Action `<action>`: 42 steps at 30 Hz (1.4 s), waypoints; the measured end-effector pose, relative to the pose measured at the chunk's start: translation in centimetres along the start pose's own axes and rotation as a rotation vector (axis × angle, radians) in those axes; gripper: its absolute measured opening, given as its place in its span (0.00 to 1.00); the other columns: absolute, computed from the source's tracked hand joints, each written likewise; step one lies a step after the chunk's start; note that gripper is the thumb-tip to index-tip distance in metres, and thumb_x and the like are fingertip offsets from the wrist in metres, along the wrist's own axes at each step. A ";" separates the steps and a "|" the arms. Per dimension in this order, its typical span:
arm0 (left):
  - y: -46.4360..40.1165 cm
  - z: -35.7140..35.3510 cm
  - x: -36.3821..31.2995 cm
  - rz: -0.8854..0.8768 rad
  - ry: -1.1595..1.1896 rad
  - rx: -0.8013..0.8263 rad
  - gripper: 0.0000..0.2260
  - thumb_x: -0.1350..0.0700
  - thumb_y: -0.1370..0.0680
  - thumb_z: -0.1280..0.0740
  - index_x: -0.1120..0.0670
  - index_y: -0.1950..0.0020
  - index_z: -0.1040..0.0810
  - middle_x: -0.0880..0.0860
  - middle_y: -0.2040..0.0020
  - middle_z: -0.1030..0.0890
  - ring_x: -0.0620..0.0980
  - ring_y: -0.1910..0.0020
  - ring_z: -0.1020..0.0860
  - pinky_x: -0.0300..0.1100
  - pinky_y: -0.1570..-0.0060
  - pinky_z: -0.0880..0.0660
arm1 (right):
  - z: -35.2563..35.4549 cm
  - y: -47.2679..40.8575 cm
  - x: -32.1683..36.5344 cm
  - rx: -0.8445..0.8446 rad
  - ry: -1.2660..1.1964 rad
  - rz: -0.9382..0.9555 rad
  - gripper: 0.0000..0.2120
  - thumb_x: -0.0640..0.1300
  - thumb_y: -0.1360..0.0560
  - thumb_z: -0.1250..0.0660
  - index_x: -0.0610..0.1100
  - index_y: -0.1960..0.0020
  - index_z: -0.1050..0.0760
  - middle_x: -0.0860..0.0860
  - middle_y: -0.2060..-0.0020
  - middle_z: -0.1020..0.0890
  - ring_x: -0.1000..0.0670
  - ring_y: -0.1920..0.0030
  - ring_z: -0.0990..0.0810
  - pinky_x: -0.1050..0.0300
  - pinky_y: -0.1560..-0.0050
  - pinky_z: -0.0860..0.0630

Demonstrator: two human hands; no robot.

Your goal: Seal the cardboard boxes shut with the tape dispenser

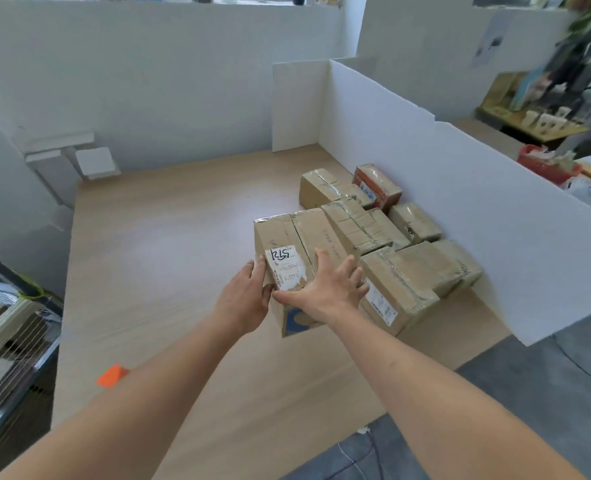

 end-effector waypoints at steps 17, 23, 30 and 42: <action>-14.6 -3.2 -2.0 0.233 0.070 -0.072 0.29 0.51 0.15 0.44 0.53 0.16 0.51 0.56 0.29 0.32 0.60 0.33 0.29 0.55 0.36 0.29 | 2.1 -18.2 -0.5 0.114 -0.022 0.120 0.62 0.84 0.54 0.34 0.62 0.25 0.46 0.38 0.24 0.42 0.34 0.26 0.41 0.31 0.29 0.40; -19.6 -3.2 2.3 0.251 0.090 -0.072 0.29 0.51 0.15 0.44 0.52 0.16 0.52 0.58 0.23 0.36 0.61 0.27 0.33 0.55 0.30 0.32 | 0.4 -23.3 3.4 0.108 -0.013 0.129 0.61 0.84 0.52 0.33 0.61 0.25 0.44 0.38 0.25 0.41 0.34 0.25 0.42 0.33 0.29 0.42; -25.0 -2.7 6.7 0.305 0.120 -0.135 0.29 0.54 0.15 0.43 0.51 0.16 0.51 0.56 0.31 0.30 0.59 0.35 0.27 0.56 0.37 0.28 | -2.3 -29.2 8.0 0.114 -0.048 0.189 0.58 0.81 0.49 0.30 0.59 0.26 0.42 0.35 0.24 0.44 0.33 0.25 0.45 0.34 0.28 0.46; -32.8 -9.7 10.7 0.366 0.127 -0.068 0.30 0.52 0.16 0.39 0.49 0.17 0.47 0.56 0.21 0.38 0.59 0.24 0.36 0.57 0.28 0.34 | -8.8 -39.5 8.1 0.024 0.041 0.221 0.57 0.81 0.50 0.33 0.58 0.28 0.41 0.34 0.24 0.46 0.32 0.26 0.45 0.34 0.29 0.46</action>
Point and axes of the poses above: each hand's wrist, its own y-axis away from the middle knuckle, its own z-axis out of the back of the hand, x = y × z, the point moved 3 cm from there along -y, towards the middle knuckle
